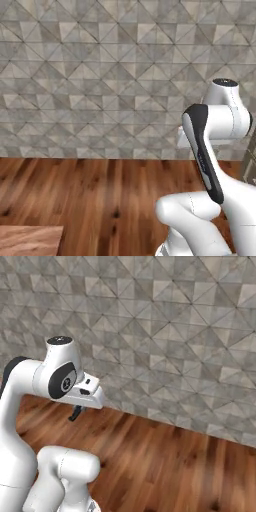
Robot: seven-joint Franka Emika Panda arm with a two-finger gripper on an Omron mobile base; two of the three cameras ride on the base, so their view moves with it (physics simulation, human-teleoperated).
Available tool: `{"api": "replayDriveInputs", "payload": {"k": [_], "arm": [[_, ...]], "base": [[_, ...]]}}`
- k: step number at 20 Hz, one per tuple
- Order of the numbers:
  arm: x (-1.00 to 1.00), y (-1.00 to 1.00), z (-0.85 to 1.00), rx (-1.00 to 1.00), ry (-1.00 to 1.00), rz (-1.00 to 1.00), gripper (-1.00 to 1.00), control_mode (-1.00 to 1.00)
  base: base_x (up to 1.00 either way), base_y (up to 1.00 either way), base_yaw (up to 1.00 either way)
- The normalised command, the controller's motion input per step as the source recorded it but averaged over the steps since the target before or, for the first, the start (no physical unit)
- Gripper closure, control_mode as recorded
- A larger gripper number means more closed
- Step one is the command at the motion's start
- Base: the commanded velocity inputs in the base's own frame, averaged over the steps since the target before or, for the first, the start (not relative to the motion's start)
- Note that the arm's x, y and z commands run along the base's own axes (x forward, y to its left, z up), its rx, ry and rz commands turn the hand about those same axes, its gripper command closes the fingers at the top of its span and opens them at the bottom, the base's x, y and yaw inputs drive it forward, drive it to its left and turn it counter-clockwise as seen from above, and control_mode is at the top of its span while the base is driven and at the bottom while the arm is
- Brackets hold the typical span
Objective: Retrieve the butter from the fridge and place it on a plate on the dining table. Then retrieve the butter knife by the fridge and place it near the plate.
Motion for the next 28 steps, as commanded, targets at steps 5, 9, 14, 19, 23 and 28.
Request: {"api": "replayDriveInputs", "payload": {"k": [5,9,14,19,23,28], "arm": [[0.0,0.0,0.0,0.0,0.0,0.0,1.0,1.0],[0.0,0.0,0.0,0.0,0.0,0.0,1.0,1.0],[0.0,0.0,0.0,0.0,0.0,0.0,1.0,1.0],[0.0,0.0,0.0,0.0,0.0,0.0,1.0,1.0],[0.0,0.0,0.0,0.0,0.0,0.0,1.0,1.0],[0.0,0.0,0.0,0.0,0.0,0.0,1.0,1.0]], "base": [[1.0,-0.02,0.51],[1.0,-0.31,0.67],[1.0,-0.38,0.77],[1.0,-0.35,0.79],[1.0,-0.35,0.8],[1.0,-0.33,0.79]]}}
